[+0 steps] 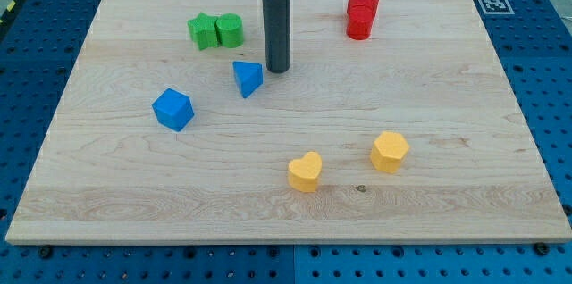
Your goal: Move blue triangle to the top right of the blue cube
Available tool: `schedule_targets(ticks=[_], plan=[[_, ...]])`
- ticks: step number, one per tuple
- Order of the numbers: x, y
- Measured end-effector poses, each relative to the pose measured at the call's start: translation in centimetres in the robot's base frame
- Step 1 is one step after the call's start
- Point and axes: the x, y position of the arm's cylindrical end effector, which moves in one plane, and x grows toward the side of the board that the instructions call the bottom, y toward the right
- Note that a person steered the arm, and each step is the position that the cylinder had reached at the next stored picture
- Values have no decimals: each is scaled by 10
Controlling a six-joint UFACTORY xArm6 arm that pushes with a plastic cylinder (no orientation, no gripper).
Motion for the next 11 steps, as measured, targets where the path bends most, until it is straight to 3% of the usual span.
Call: schedule_targets(ticks=[3,8,10,11], plan=[[14,-16],[30,-108],[-2,-115],[-2,-155]])
